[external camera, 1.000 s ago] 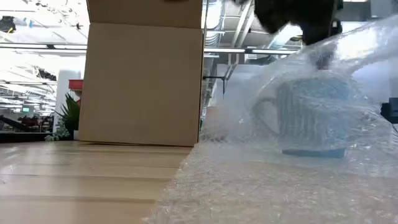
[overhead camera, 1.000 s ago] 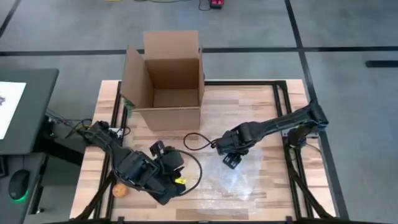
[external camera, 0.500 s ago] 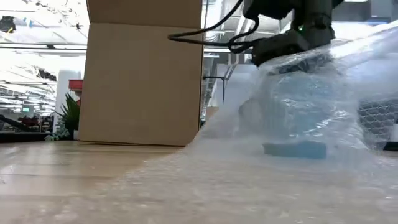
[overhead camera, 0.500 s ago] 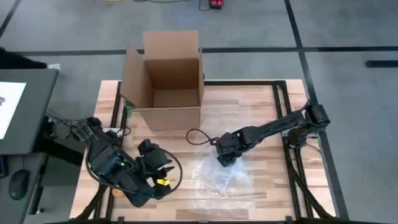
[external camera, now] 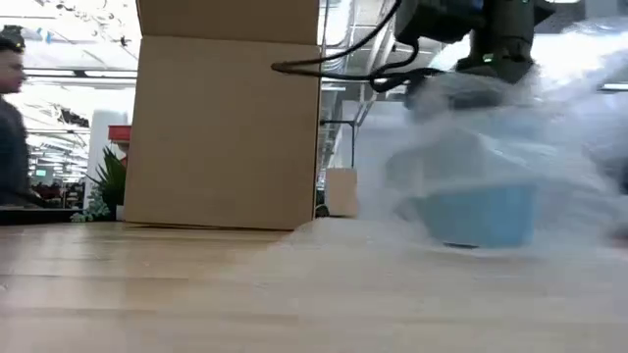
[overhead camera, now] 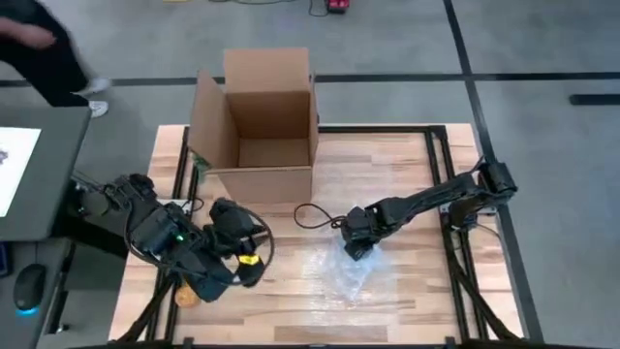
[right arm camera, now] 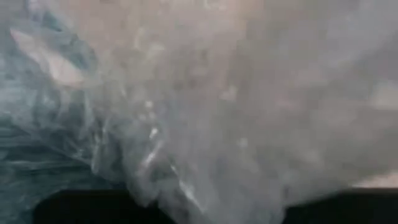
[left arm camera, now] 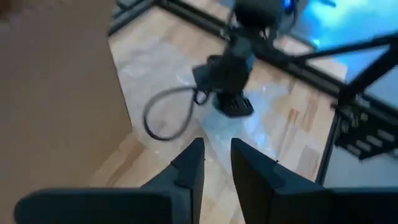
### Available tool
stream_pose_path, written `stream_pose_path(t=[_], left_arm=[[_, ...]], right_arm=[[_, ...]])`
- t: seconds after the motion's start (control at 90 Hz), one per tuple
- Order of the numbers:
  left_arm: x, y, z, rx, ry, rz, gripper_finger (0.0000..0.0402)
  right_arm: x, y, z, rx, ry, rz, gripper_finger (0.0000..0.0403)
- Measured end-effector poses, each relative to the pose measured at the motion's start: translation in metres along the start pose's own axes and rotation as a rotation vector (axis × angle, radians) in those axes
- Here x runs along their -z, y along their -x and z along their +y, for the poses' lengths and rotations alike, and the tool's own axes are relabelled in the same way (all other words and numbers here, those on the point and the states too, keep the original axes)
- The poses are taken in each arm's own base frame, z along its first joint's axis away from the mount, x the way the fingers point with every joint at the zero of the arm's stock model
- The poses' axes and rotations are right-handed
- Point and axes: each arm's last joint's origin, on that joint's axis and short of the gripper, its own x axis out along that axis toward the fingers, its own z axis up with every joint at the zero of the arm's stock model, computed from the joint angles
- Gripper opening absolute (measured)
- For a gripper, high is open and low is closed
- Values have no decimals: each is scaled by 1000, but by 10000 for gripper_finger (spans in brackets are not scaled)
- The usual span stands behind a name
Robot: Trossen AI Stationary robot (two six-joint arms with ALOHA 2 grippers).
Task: Wrap mug
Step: Put the wrapped blue mug into the box
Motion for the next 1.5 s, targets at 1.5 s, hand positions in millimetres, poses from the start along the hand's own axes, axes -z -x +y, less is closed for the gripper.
stream_pose_path(t=[1.5], left_arm=[[-99, 14, 162, -470, 128, -272, 1]], right_arm=[[-282, 264, -18, -879, 356, -1400, 23]])
